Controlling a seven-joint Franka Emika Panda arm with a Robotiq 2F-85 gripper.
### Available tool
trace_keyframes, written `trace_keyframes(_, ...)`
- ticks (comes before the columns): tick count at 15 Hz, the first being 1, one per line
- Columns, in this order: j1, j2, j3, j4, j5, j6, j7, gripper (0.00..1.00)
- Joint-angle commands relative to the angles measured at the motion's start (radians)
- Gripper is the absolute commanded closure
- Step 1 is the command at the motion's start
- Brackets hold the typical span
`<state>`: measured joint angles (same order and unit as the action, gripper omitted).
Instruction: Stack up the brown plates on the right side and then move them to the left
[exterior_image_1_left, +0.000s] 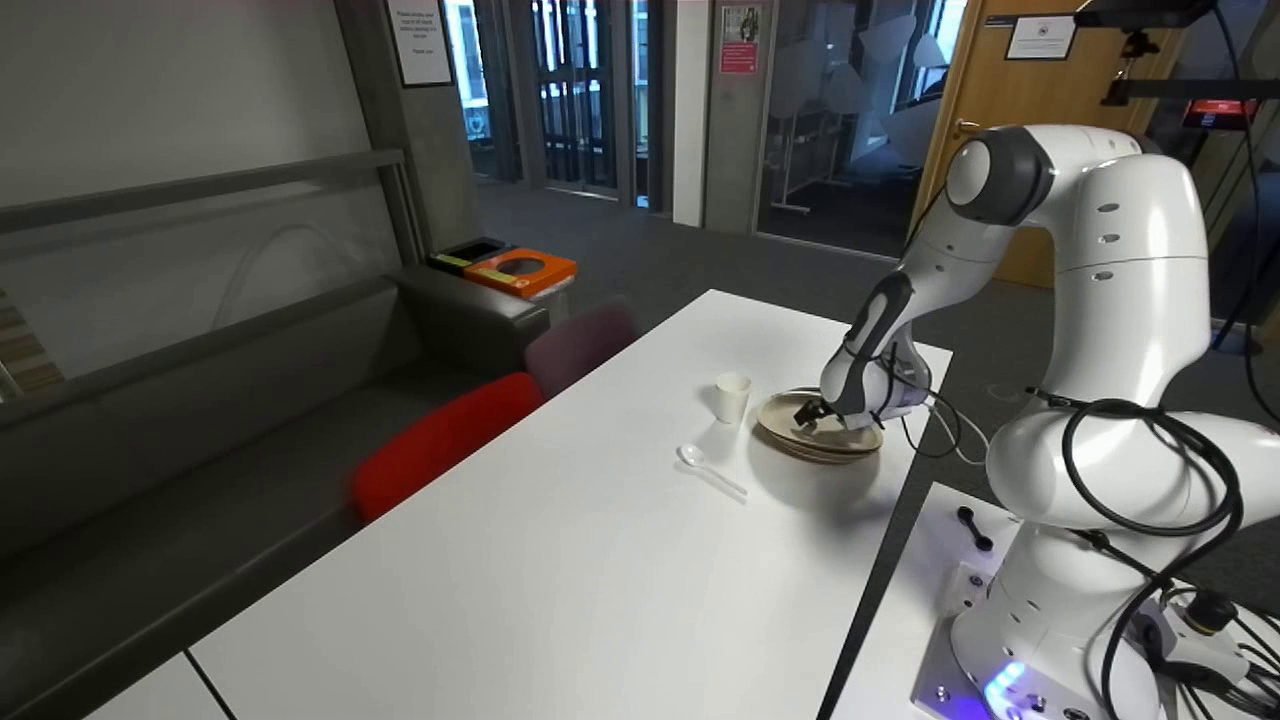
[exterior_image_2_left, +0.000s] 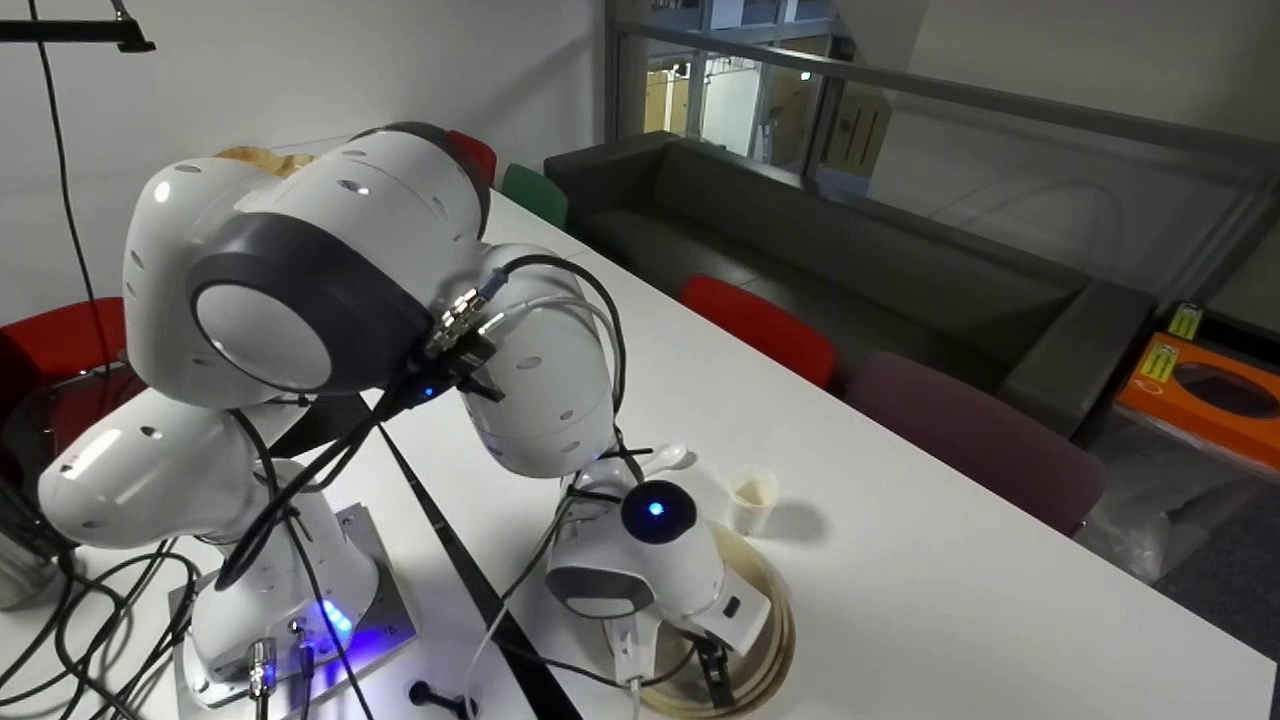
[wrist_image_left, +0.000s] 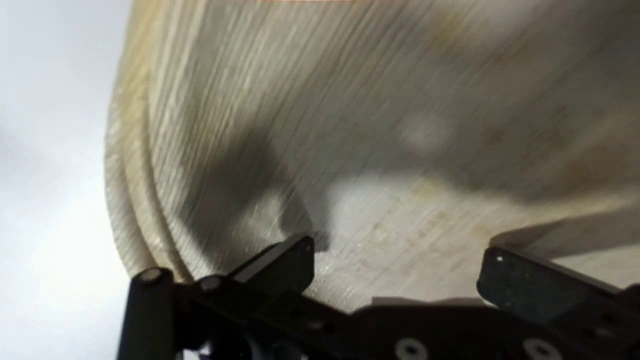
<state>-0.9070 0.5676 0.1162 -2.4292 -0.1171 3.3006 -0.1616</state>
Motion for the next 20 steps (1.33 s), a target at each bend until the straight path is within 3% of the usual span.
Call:
trace_keyframes(1,0.032,-0.068,0.002,-0.122,-0.009,0.005,0.028,0.00)
trace_keyframes(7,0.112,-0.093,0.010,-0.099,0.043,-0.052,0.127,0.00)
trace_keyframes(12,0.130,-0.091,0.048,-0.020,0.098,-0.134,0.199,0.00)
trace_keyframes(17,0.204,-0.065,0.003,0.111,0.213,-0.237,0.209,0.00)
trace_keyframes(20,0.214,-0.057,-0.013,0.170,0.274,-0.286,0.192,0.00)
